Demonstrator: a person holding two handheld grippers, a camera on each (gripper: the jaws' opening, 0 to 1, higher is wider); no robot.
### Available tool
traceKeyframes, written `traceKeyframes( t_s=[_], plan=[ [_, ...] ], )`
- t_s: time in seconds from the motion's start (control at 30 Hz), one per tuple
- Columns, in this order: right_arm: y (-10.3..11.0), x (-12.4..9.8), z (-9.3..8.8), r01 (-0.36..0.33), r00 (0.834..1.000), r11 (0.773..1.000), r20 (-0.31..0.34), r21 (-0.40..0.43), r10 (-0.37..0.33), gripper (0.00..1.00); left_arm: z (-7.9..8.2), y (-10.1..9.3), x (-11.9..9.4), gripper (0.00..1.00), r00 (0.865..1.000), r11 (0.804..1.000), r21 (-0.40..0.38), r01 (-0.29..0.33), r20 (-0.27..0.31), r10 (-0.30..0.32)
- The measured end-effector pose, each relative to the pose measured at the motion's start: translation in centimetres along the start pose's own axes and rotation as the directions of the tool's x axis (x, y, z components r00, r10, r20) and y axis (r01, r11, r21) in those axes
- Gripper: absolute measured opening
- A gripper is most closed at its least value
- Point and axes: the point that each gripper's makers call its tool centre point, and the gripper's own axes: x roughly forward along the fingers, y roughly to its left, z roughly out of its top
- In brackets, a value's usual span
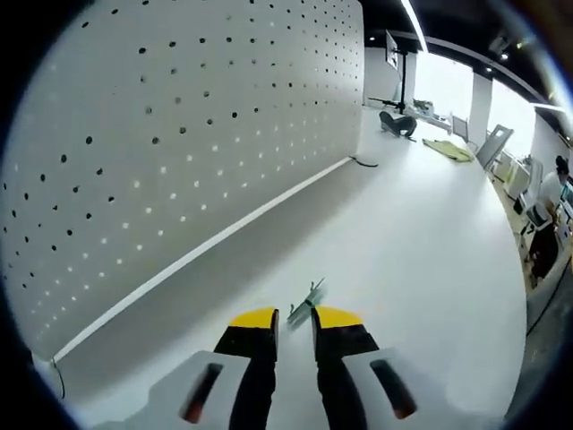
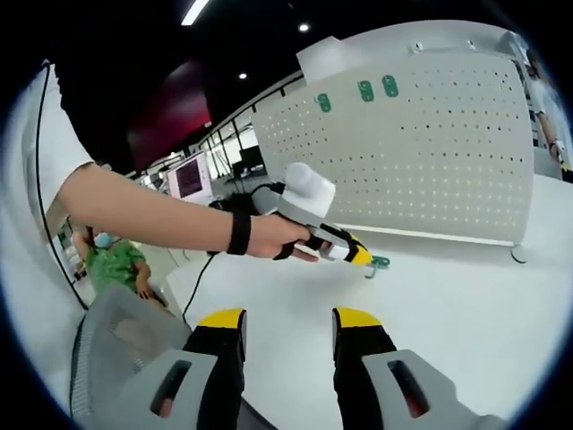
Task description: Insert the hook assembly into the mounting plate slot until the hook locks in place.
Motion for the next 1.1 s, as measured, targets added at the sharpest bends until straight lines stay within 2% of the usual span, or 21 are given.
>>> traceKeyframes(
  t_s=[0.33,0.53,0.63,0.9,1.0,1.1],
  plan=[
    [-0.5,0.2,-0.4,0.009,1.000,1.000,-0.021,0.004,-0.009,0.38,0.0,-0.1,0.2,0.07,1.000,1.000,0.022,0.004,0.007,-0.004],
    [-1.0,0.0,-0.2,0.020,1.000,1.000,-0.016,0.008,-0.020,0.38,-0.4,-0.2,0.7,0.06,1.000,1.000,0.016,0.020,-0.005,-0.020],
    [-1.1,-0.1,-0.3,0.025,0.999,1.000,-0.021,0.004,-0.025,0.38,-0.5,-0.4,0.7,0.04,1.000,0.999,0.040,0.021,-0.011,-0.020],
    [-1.8,-0.6,-0.5,0.050,0.999,0.999,-0.019,0.018,-0.050,0.38,-0.2,-0.7,0.6,0.03,1.000,0.997,0.072,0.022,0.000,-0.022],
    [-1.9,-0.7,-0.4,0.054,0.998,0.998,-0.013,0.021,-0.054,0.38,0.0,-1.0,0.7,0.02,0.999,0.998,0.051,0.041,0.008,-0.041],
    [-1.9,-0.6,-0.4,0.052,0.999,0.998,-0.014,0.019,-0.052,0.38,0.2,-0.9,0.4,0.02,1.000,0.997,0.068,0.026,0.009,-0.027]
  ],
)
